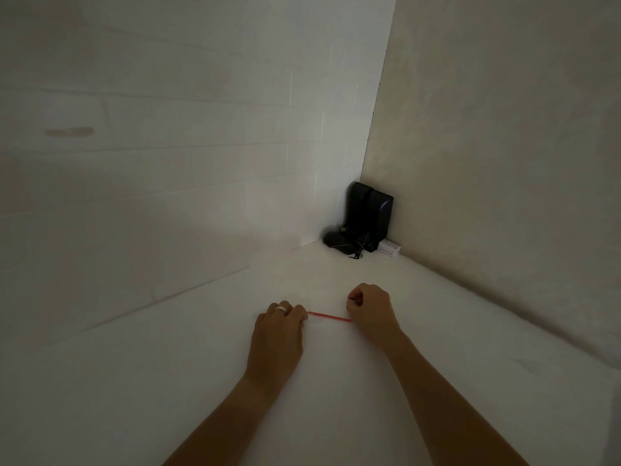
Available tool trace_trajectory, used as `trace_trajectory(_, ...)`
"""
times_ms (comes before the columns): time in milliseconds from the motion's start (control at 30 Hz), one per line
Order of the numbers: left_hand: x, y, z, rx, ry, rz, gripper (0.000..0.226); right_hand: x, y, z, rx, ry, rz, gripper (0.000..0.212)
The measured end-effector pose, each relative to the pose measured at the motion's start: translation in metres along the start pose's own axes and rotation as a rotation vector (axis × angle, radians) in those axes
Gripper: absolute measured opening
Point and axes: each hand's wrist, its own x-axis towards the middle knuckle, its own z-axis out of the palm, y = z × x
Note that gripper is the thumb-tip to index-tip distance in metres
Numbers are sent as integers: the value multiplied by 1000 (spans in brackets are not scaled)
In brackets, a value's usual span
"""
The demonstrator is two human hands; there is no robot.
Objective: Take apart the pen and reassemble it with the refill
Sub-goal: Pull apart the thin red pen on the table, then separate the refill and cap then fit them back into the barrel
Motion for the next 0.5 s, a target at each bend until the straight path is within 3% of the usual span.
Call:
trace_trajectory(300, 1, 1, -2, -13, 0, 5, 18, -1, 6, 0, 16, 8, -30, 9)
trace_trajectory(433, 1, 2, -4, -30, 3, 3, 19, -4, 5, -11, 66, -23, -8, 19)
trace_trajectory(500, 0, 3, -6, -41, 14, 7, 21, -12, -1, -20, 58, 43, -9, 22)
